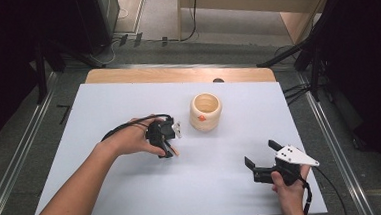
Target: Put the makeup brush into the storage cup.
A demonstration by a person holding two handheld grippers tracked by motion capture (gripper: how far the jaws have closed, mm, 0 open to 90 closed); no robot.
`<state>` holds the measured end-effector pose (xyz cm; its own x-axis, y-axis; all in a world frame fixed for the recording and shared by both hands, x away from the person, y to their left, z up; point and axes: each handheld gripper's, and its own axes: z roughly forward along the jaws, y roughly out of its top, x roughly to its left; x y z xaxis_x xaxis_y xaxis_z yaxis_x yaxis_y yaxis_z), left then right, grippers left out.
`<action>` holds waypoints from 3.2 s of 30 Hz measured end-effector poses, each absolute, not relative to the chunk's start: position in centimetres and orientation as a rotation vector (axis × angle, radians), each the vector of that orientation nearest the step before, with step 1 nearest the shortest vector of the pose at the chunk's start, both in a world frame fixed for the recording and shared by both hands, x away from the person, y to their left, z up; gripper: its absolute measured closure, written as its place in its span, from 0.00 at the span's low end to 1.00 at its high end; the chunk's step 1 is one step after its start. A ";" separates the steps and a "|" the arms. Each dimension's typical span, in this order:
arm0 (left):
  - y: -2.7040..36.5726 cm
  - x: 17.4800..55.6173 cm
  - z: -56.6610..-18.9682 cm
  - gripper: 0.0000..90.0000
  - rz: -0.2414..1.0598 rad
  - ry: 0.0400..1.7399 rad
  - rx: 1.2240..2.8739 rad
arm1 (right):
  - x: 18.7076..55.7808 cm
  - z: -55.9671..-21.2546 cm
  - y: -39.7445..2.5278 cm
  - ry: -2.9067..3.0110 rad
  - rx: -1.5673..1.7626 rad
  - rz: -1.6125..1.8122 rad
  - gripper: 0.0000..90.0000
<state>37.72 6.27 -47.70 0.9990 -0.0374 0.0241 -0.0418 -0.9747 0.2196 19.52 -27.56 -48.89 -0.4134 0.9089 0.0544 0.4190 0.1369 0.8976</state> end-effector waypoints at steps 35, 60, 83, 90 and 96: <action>3.5 37.6 -47.1 0.94 -0.025 0.043 3.097 | 19.6 -49.0 -27.3 1.926 1.275 1.237 0.00; 6.4 38.0 -45.2 0.95 -0.056 0.270 2.857 | 19.6 -48.7 -26.9 1.926 1.288 1.307 0.00; 8.6 37.7 -41.4 0.95 0.000 0.400 2.545 | 21.2 -47.4 -21.9 1.934 1.311 1.385 0.20; 8.3 37.3 -40.5 0.95 0.003 0.409 2.469 | 21.8 -46.9 -20.2 1.937 1.290 1.393 0.23; 8.2 37.0 -39.8 0.95 -0.001 0.413 2.400 | 22.3 -46.6 -19.0 1.925 1.296 1.410 0.27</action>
